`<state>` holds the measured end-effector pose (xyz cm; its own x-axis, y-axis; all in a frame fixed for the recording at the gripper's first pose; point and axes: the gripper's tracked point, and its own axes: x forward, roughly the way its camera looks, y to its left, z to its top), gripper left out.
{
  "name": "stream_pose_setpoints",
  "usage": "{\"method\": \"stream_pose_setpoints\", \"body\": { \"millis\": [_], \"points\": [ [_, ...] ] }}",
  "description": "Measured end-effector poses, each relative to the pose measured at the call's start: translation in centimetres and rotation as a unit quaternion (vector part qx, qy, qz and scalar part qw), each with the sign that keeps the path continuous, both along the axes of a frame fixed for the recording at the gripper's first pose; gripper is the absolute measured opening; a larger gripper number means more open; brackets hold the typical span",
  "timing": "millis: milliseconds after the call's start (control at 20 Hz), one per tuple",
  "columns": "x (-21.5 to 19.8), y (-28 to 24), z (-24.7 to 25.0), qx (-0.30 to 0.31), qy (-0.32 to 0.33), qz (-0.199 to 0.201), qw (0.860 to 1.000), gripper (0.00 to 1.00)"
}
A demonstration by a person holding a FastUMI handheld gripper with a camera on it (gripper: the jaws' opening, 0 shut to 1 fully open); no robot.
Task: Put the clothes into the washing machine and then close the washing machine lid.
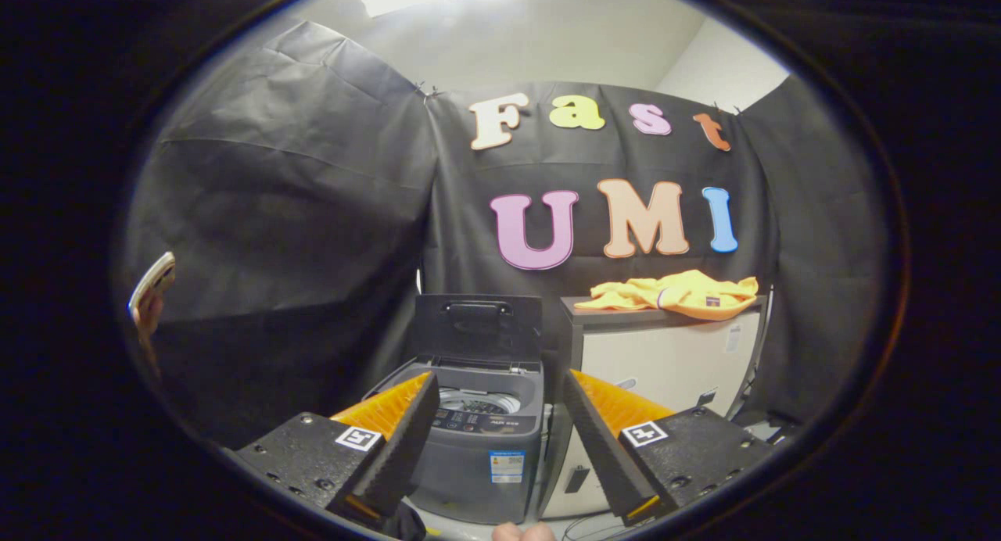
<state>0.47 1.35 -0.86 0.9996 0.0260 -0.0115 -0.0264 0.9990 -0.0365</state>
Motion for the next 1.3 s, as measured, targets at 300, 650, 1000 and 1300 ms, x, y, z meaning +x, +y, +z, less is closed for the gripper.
{"method": "stream_pose_setpoints", "body": {
  "millis": [300, 650, 1000, 1300],
  "points": [
    [-0.01, 0.02, -0.01, 0.002, 0.0, -0.001, 1.0, 0.96],
    [0.04, -0.08, 0.01, 0.002, -0.002, -0.002, 1.0, 0.96],
    [0.03, 0.07, -0.26, 0.001, 0.0, -0.001, 1.0, 0.96],
    [0.01, -0.01, -0.25, 0.001, 0.0, -0.002, 1.0, 0.96]
  ]
}}
